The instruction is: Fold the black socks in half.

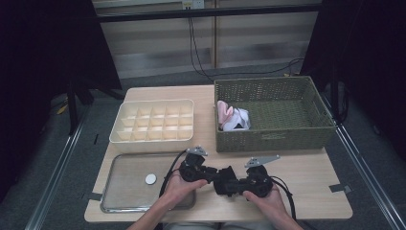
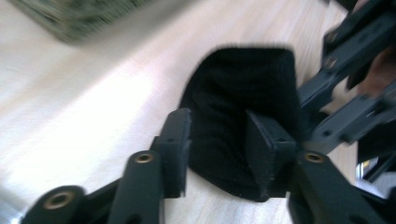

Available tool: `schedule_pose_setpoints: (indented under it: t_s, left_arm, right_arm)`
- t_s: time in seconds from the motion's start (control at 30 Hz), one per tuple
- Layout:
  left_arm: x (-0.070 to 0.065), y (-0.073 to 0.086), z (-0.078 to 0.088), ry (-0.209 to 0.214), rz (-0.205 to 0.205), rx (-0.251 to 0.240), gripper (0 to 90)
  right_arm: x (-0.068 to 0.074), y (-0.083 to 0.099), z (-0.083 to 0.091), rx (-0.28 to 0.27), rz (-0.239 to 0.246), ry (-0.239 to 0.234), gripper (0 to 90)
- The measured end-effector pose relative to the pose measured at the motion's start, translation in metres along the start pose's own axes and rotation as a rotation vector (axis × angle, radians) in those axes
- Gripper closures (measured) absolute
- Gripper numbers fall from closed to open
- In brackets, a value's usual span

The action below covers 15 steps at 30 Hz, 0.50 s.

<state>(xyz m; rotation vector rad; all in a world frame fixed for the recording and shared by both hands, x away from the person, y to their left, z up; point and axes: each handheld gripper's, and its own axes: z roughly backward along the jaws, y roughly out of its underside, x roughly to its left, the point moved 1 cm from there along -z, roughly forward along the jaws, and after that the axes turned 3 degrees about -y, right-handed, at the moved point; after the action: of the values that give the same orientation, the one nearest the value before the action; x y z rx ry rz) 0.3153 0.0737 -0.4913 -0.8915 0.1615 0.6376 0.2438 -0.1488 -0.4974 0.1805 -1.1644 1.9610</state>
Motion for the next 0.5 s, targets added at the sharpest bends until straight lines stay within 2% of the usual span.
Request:
schedule_pose_setpoints:
  t_s: [0.07, 0.13, 0.17, 0.2, 0.37, 0.4, 0.43, 0.5]
  left_arm:
    - [0.001, -0.002, 0.008, 0.018, 0.023, -0.036, 51.6]
    - [0.000, -0.004, 0.009, 0.021, 0.022, -0.051, 47.5]
    - [-0.001, -0.005, 0.007, 0.017, 0.014, -0.044, 46.8]
    - [-0.001, -0.006, 0.006, 0.032, 0.015, -0.041, 47.9]
    - [0.003, -0.006, 0.001, 0.019, 0.055, -0.035, 42.2]
    - [0.001, -0.006, 0.004, 0.009, 0.050, -0.046, 41.6]
    - [-0.003, -0.008, 0.008, 0.018, 0.045, -0.072, 41.6]
    - [-0.011, -0.013, 0.014, 0.015, 0.011, -0.092, 41.8]
  right_arm:
    - [0.000, -0.001, -0.001, 0.003, 0.000, 0.002, 76.1]
    - [0.000, -0.001, -0.003, 0.001, -0.003, 0.005, 76.1]
    - [0.000, -0.001, -0.003, -0.001, 0.001, 0.005, 76.0]
    - [0.000, -0.002, -0.004, -0.001, 0.002, 0.003, 75.7]
    - [0.001, -0.004, -0.006, -0.002, 0.020, -0.003, 71.5]
    - [0.002, -0.004, -0.007, -0.004, 0.021, 0.001, 71.6]
    - [0.002, -0.004, -0.007, -0.001, 0.026, 0.004, 71.7]
    - [0.002, -0.004, -0.007, 0.001, 0.023, 0.003, 71.7]
